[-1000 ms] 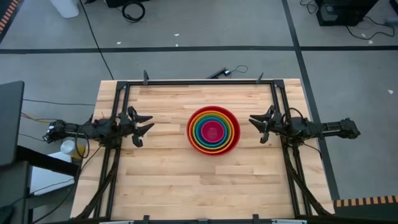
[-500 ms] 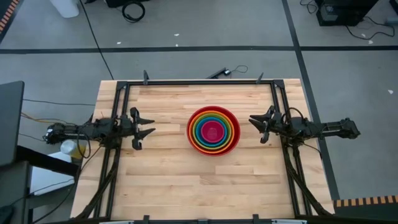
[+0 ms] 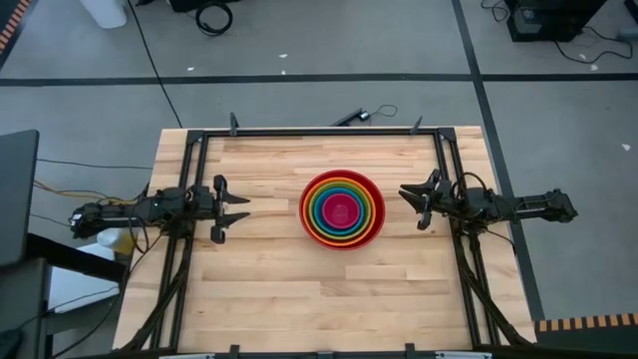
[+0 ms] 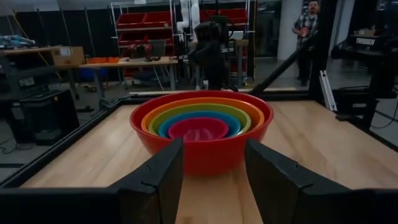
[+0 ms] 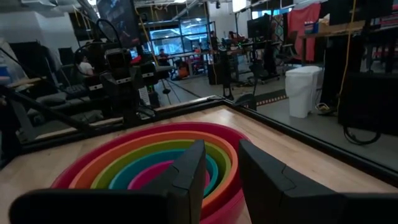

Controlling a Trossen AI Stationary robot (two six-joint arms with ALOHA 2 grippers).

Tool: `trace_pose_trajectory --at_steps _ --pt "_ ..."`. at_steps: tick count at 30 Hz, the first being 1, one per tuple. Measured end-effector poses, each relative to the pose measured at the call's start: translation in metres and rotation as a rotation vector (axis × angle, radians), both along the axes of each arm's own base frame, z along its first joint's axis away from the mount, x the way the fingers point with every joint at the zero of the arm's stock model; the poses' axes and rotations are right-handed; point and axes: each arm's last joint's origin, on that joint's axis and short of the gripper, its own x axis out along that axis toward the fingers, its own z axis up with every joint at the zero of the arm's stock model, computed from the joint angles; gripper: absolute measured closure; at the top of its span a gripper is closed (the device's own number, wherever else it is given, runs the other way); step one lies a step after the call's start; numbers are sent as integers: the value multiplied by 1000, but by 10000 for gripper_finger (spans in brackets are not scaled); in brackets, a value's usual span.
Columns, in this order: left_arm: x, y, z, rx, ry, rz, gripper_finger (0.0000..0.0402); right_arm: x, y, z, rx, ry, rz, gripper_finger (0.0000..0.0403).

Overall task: Nest bowls inside each other
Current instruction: Return to Home Position

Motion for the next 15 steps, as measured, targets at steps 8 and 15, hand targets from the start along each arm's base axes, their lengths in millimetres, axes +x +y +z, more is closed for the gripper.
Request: trace_pose_trajectory --at_steps 8,15 --pt "0 0 1 -2 -6 0 230 0 0 0 0 0 0 300" --pt "0 0 1 -2 -6 0 230 0 0 0 0 0 0 300"
